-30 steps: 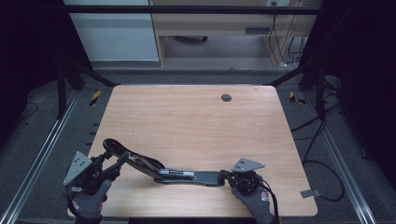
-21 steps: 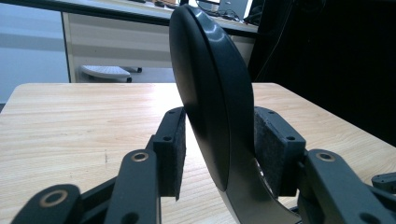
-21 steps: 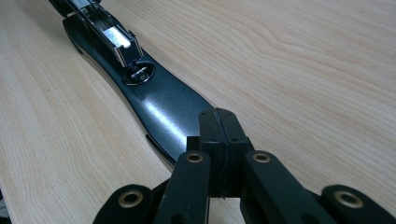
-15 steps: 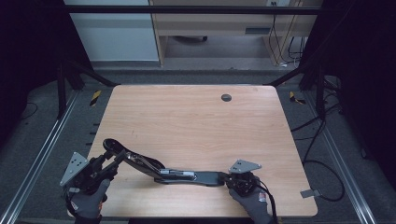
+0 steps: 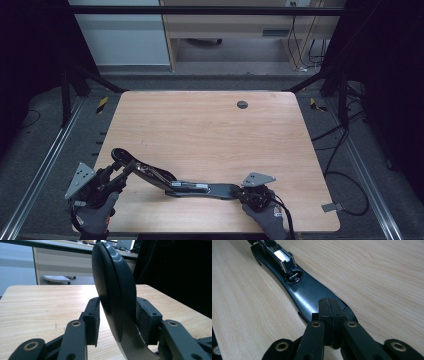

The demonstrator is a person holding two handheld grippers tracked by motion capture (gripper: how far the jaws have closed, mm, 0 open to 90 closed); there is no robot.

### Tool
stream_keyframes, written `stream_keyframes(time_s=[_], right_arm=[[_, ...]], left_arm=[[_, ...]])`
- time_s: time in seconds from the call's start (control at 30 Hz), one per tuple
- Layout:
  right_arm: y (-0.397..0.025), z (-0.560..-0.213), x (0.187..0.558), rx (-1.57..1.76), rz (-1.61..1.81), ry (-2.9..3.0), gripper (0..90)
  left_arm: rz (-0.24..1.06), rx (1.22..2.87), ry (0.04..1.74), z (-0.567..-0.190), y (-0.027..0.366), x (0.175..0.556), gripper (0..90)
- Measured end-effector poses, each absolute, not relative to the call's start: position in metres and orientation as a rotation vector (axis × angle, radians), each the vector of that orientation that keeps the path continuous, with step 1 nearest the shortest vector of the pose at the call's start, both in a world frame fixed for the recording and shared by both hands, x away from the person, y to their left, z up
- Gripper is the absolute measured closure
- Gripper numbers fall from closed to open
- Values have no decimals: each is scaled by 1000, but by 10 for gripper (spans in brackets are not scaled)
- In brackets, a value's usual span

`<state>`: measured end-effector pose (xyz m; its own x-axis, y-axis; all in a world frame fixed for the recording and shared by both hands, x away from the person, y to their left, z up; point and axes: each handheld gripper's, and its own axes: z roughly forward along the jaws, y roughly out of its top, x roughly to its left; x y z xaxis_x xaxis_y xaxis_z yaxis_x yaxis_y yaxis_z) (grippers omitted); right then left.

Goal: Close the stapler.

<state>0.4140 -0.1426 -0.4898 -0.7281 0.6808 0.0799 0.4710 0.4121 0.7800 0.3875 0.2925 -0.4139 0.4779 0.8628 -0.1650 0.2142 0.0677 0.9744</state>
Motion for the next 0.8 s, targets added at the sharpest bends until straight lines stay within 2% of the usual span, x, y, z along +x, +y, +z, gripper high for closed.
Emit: stream_keyframes(time_s=[0.8], right_arm=[[-143, -495, 415, 1054, 1207, 2417, 900]], left_arm=[[662, 1581, 904, -400, 284, 390, 551]])
